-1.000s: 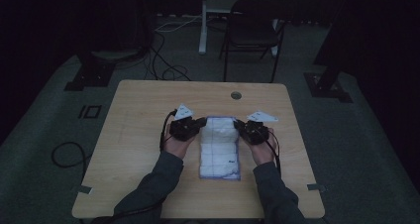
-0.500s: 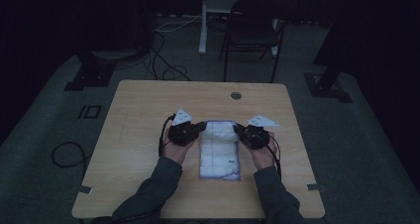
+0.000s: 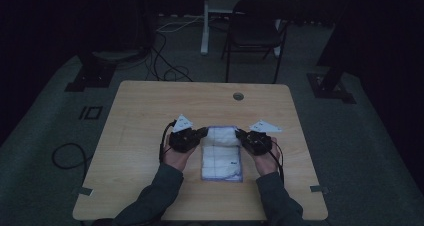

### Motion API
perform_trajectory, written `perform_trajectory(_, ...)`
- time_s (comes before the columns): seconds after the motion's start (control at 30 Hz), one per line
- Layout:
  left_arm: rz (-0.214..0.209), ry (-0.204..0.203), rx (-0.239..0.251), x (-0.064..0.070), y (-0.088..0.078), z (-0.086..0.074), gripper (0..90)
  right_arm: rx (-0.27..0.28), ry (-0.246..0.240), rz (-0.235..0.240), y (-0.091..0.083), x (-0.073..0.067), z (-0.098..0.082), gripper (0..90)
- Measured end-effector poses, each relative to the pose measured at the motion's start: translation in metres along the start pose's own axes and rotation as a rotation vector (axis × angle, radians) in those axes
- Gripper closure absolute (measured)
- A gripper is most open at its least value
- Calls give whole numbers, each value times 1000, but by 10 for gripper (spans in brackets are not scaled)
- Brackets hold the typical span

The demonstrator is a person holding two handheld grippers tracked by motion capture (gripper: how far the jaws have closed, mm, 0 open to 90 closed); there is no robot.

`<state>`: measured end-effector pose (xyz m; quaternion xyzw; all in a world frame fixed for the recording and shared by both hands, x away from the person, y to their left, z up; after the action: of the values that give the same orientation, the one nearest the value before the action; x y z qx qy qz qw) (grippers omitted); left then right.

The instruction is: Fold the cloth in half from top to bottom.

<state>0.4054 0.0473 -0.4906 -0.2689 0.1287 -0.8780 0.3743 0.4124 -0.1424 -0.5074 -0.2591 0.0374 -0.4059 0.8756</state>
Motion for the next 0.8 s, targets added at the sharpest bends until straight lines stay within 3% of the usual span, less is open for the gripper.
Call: perform_trajectory(0.8, -26, -24, -11, 5, -6, -20, 866, -16, 19, 27, -3, -12, -17, 838)
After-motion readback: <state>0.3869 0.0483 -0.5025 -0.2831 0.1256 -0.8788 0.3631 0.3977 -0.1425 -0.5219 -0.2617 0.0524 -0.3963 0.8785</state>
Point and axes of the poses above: each handheld gripper's, and its own axes: y roughly forward along the jaws, z roughly out of its top, x roughly to its right, the point moved 7 cm from there along y, roughly forward along the jaws, and after that the axes turned 14 degrees about -y, right-handed, at the moved point
